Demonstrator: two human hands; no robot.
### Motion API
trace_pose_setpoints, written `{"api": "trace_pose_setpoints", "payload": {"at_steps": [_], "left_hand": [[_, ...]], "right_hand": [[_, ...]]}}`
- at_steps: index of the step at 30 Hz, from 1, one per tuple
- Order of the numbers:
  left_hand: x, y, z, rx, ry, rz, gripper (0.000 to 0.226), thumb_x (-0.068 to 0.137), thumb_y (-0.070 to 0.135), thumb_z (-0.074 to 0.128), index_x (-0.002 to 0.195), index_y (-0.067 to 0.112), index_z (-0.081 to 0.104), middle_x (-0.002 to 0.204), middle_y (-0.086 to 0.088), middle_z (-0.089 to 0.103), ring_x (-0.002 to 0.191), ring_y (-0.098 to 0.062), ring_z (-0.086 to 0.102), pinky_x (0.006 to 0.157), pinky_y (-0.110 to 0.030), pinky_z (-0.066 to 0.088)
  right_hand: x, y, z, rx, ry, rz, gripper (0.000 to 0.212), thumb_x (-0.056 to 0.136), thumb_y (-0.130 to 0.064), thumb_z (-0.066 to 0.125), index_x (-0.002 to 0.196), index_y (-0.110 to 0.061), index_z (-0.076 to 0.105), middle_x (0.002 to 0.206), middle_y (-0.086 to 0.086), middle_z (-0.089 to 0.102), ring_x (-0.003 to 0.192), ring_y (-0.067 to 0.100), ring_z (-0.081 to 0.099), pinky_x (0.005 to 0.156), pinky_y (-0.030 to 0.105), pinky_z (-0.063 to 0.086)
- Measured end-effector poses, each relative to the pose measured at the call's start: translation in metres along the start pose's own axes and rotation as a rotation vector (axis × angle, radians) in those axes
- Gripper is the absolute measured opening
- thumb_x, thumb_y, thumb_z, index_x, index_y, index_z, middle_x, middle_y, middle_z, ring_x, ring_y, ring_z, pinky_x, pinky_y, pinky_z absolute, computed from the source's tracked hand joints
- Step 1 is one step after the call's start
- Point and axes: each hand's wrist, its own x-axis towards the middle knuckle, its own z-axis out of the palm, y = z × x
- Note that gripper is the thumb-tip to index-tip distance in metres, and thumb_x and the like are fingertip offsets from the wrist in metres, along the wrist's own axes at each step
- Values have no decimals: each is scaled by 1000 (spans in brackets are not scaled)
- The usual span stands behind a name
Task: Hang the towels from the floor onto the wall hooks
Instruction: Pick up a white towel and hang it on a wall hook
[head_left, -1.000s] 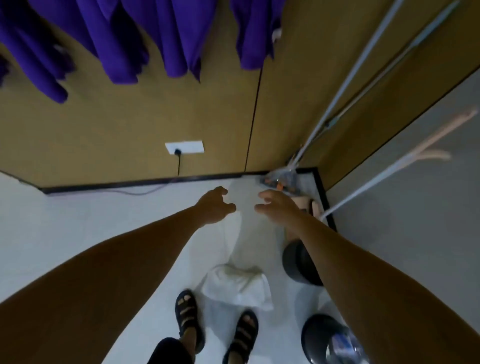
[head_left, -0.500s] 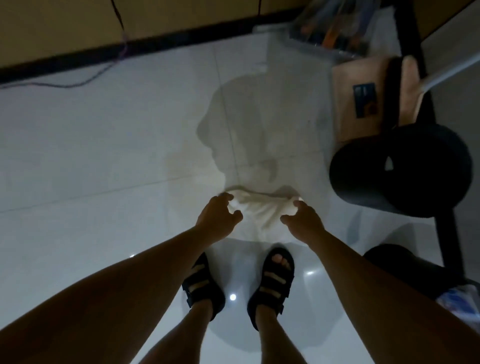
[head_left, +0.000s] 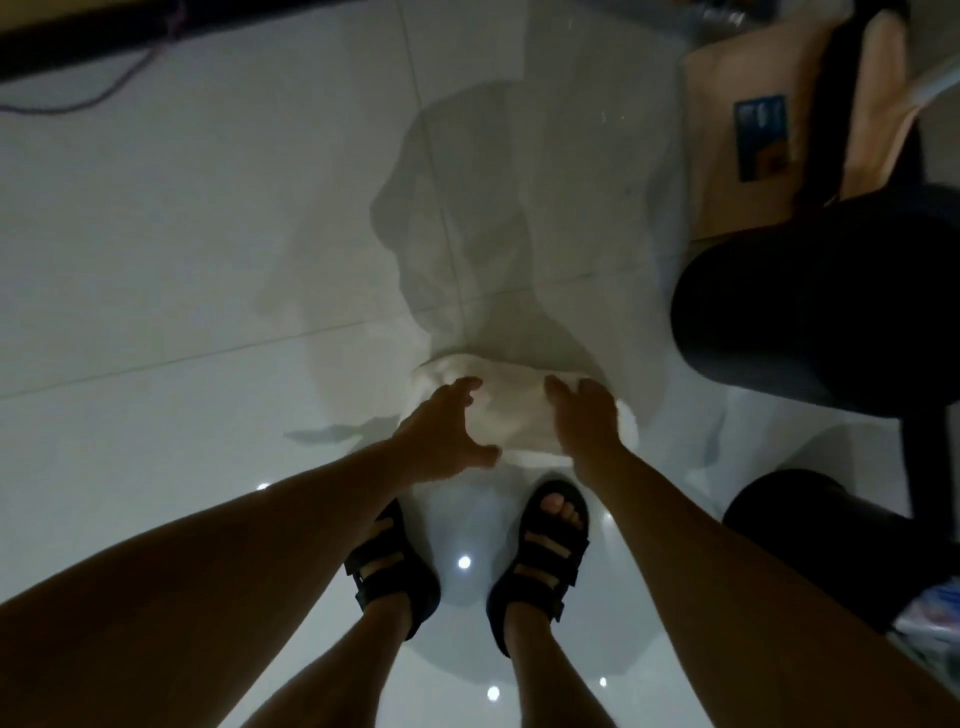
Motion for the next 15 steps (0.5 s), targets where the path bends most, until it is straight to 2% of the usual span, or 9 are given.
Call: {"api": "trace_pose_setpoints", "payload": {"at_steps": [2,4,6,8,9,12,15], "left_hand": [[-34,28,-18,86,-66,85,116,60,51,82,148,38,7,149,0,34,131,-22,39,101,-42,43],[-70,61,-41,142,40,131,112,64,58,76,149,36,5,150,1,33,131,-22,39,102,-41,41],[-105,94,-72,96,307,130,77,81,50,65,145,27,28,141,-1,47,121,-22,51,93,-32,43],[-144,124,-111,50,530,123,34,91,37,54,123,25,52,119,-1,62,103,-23,60,76,-28,42],[-165,138,-134,42,584,138,22,93,33,51,112,24,55,107,0,65,95,-24,62,70,-28,41],[-231,172,-201,7,605,207,7,93,24,49,89,18,50,83,1,59,77,-25,58,58,-28,36],[-299,211,-263,-97,607,283,9,93,17,49,86,14,53,78,3,55,76,-21,54,53,-21,33]], "right_hand": [[-40,-49,-14,255,-67,33,37,93,-34,57,120,-8,58,118,14,61,108,33,58,94,45,49],[-87,-102,-33,426,-138,40,35,85,-37,64,109,-11,61,107,10,65,98,30,64,90,47,53],[-134,-154,-54,517,-216,-47,34,77,-35,69,98,-9,63,95,9,67,88,29,66,82,45,55],[-180,-202,-81,504,-222,-171,30,78,-31,69,97,-9,62,96,12,67,89,30,67,81,45,55],[-202,-225,-98,455,-188,-237,25,83,-30,67,99,-11,61,97,11,66,90,29,66,82,45,55],[-264,-283,-149,352,-72,-377,16,89,-27,60,99,-15,58,96,8,64,91,28,63,81,43,54],[-323,-332,-196,367,22,-482,17,87,-20,61,102,-11,62,99,11,65,90,27,62,77,37,51]]}}
